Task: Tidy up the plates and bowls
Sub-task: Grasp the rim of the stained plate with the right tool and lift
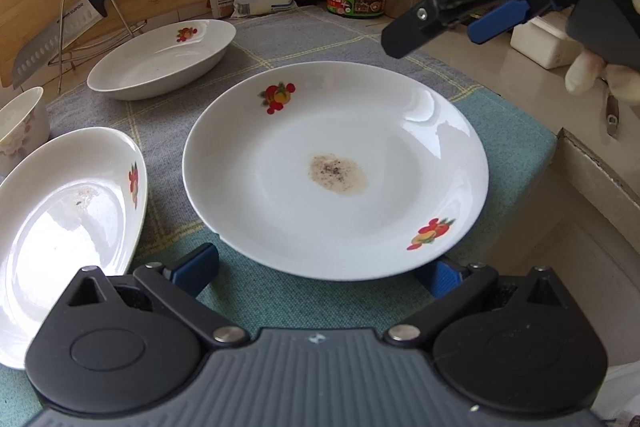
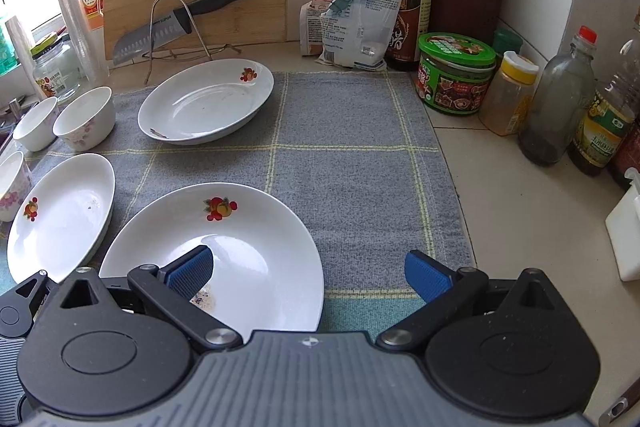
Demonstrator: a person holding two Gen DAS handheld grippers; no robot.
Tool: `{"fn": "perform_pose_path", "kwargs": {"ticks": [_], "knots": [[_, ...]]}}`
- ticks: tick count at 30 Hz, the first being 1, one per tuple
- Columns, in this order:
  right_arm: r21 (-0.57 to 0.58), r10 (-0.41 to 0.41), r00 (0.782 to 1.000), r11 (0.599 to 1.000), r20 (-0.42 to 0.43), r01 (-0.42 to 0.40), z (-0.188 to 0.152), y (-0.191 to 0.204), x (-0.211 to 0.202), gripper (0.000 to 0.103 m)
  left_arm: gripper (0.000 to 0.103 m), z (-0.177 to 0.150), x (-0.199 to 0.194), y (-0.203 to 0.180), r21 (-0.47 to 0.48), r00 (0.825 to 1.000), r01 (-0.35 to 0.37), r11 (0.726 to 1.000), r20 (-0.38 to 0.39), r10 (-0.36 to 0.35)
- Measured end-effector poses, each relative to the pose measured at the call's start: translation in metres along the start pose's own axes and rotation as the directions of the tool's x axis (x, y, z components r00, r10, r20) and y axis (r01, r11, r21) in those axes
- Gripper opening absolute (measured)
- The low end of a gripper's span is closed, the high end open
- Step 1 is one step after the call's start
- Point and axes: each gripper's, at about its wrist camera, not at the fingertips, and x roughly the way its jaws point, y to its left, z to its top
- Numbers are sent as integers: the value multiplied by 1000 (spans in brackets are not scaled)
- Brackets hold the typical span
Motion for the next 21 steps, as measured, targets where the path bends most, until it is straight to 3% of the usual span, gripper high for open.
{"fn": "perform_pose_path", "kwargs": {"ticks": [8,13,21], "knots": [[-73,125,989,989,-75,-130,1,2,36,103,103,0,3,1,26,999,24,999,26,-25],[-86,233,965,966,-122,-244,3,-3,53,103,103,-9,1,3,44,996,41,998,83,-44],[-113,283,940,945,-192,-308,2,-7,72,103,103,-5,1,4,61,996,53,997,68,-57]]}}
